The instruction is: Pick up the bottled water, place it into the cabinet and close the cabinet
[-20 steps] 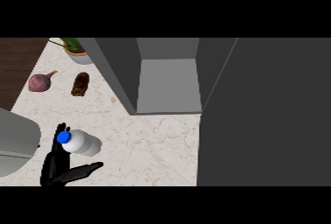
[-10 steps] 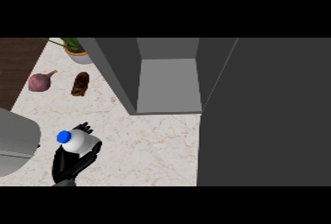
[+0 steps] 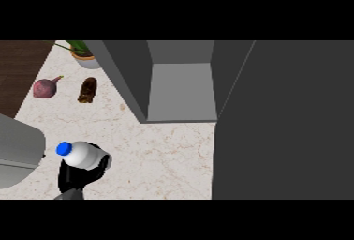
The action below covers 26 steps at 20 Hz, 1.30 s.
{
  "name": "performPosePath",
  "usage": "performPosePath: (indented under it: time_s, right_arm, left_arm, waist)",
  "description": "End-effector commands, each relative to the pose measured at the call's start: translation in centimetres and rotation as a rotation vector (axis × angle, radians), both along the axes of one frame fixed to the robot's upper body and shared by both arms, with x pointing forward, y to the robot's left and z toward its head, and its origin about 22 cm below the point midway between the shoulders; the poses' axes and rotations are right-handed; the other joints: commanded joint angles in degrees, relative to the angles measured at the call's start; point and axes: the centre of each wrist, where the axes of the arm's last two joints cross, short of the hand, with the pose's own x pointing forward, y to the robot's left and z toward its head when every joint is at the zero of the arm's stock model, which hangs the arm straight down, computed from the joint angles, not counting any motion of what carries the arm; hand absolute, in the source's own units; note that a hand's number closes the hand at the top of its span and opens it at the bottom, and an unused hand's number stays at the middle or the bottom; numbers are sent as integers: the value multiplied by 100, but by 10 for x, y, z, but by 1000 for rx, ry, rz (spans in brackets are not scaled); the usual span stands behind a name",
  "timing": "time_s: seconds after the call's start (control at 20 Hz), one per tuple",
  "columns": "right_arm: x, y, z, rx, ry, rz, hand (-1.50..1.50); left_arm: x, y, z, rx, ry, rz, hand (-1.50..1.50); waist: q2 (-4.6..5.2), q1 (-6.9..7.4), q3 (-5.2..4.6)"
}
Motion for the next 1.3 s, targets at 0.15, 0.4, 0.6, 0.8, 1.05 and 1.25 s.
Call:
performPosePath:
  time_s: [0.15, 0.4, 0.6, 0.8, 1.05, 1.25]
  right_arm:
    - [2, 0, 13, 19, -31, 3, -150]
    - [-11, 3, 15, 20, -15, -6, -150]
    - [-8, 0, 37, 17, -23, 10, -150]
    - [-4, 2, 20, 23, -9, 1, -150]
    - [1, 5, 10, 30, -27, 18, -150]
    - [-3, 4, 23, 37, -26, -6, -150]
  left_arm:
    - [-11, -55, -19, -83, -38, -132, 150]
    - [-4, -62, -13, -64, -94, -184, 150]
    - [21, -72, 3, -80, -84, -219, 150]
    - [34, -93, 17, -124, -96, -266, 150]
    - [67, -127, 59, -96, -83, -323, 150]
    - [75, -151, 92, -96, -89, -333, 150]
  waist:
    - [23, 19, -38]
    - [-20, -52, -35]
    - [-8, 14, -32]
    - [-21, 40, -29]
    - [-23, 46, -27]
    - [-21, 47, -28]
